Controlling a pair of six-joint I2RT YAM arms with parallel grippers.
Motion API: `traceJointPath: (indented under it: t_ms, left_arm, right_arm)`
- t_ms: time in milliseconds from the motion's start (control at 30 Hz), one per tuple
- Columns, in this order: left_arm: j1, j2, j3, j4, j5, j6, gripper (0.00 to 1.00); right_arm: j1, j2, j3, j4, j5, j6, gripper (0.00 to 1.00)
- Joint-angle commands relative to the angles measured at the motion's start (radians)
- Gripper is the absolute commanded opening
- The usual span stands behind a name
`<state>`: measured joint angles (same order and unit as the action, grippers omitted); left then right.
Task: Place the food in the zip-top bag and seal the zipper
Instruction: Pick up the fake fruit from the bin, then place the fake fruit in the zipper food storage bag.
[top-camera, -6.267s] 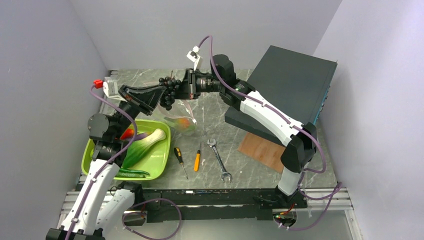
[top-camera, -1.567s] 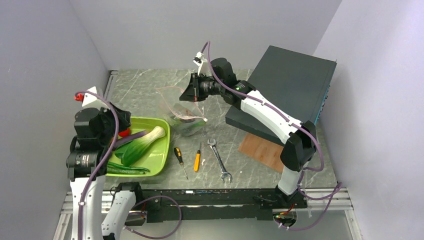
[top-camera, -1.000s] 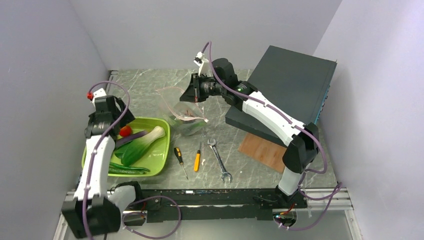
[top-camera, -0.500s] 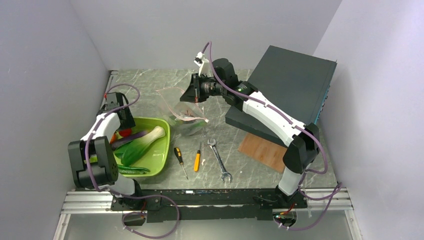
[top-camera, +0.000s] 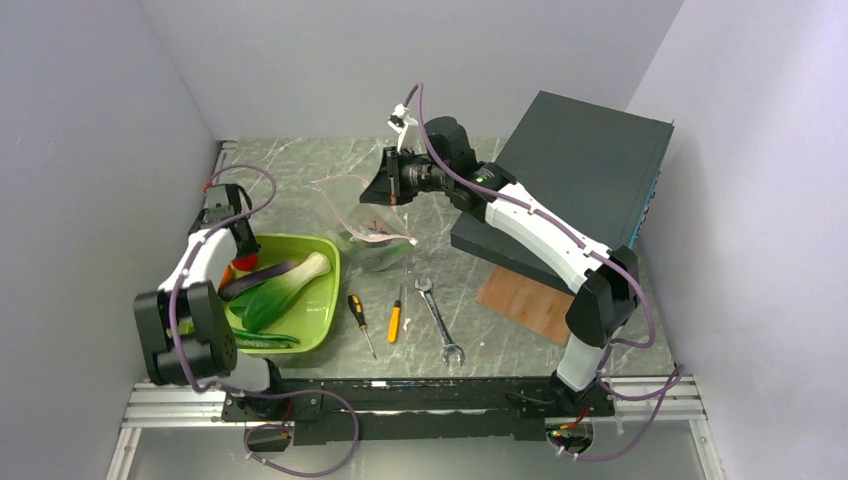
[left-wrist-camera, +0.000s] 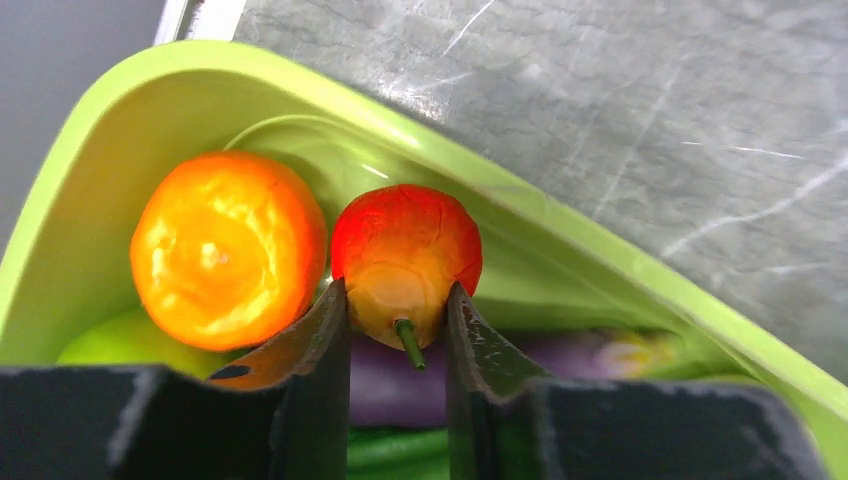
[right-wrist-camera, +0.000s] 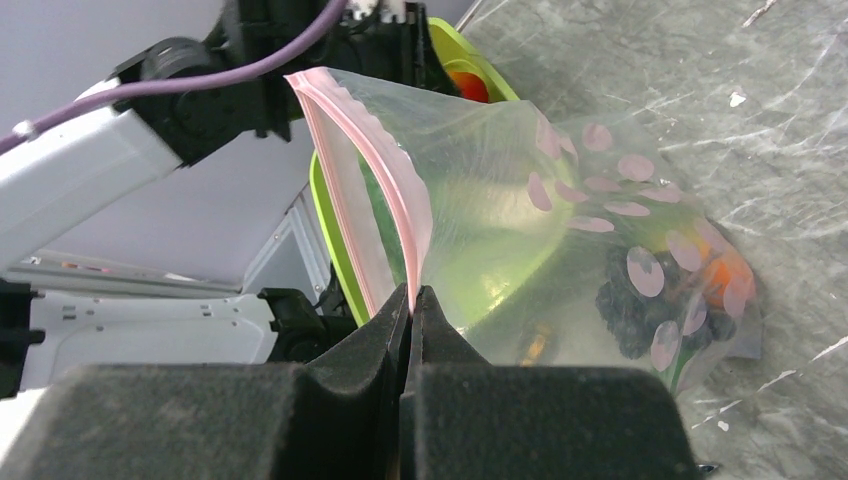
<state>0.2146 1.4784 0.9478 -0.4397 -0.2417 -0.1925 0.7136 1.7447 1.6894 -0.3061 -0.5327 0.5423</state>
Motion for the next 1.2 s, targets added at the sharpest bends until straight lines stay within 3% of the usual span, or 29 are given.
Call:
traceJointPath:
  t_ms: [0,133,300,433,567,700,800,1167]
  left_arm:
    - [-0.025,-0.235,-0.031,-0.037,0.063,-0.073,0.21]
    - [-0.053,-0.448,0.018,-0.166,0.176,-0.125,0.12]
    - [-0.055,-0.668,0.149,-0.233,0.45,-0.212,0.1]
    - [-0.057,-0.799,0.114,-0.017,0.75,-0.323,0.08]
    - [-0.145,-0.78,-0.009,0.284,0.981,-0.532,0.07]
    - [-0.346,-0.696,0.007,0.295,0.909,-0.487,0.06]
    - [-0.43,-0.663,0.019,0.294,0.827,-0.459,0.05]
    - [-0.474,-0.596,0.03,0.065,0.629,-0.393,0.01]
  right_arm:
    - [0.002,-0.015,0.021,0.041,-0.004,-0.002,0.0]
    - [0.01,0.006,0.052,0.018,0.014,-0.023,0.0]
    - [0.016,0.023,0.068,0.018,0.028,-0.028,0.0]
    - [0.018,0.027,0.074,0.026,0.03,-0.023,0.0]
    - [0.019,0.019,0.068,0.044,0.022,-0.007,0.0]
    - [0.018,0.013,0.065,0.063,-0.001,0.016,0.0]
    - [0.018,-0.001,0.06,0.064,0.003,0.023,0.0]
    - [0.017,-0.032,0.05,0.106,-0.036,0.067,0.0]
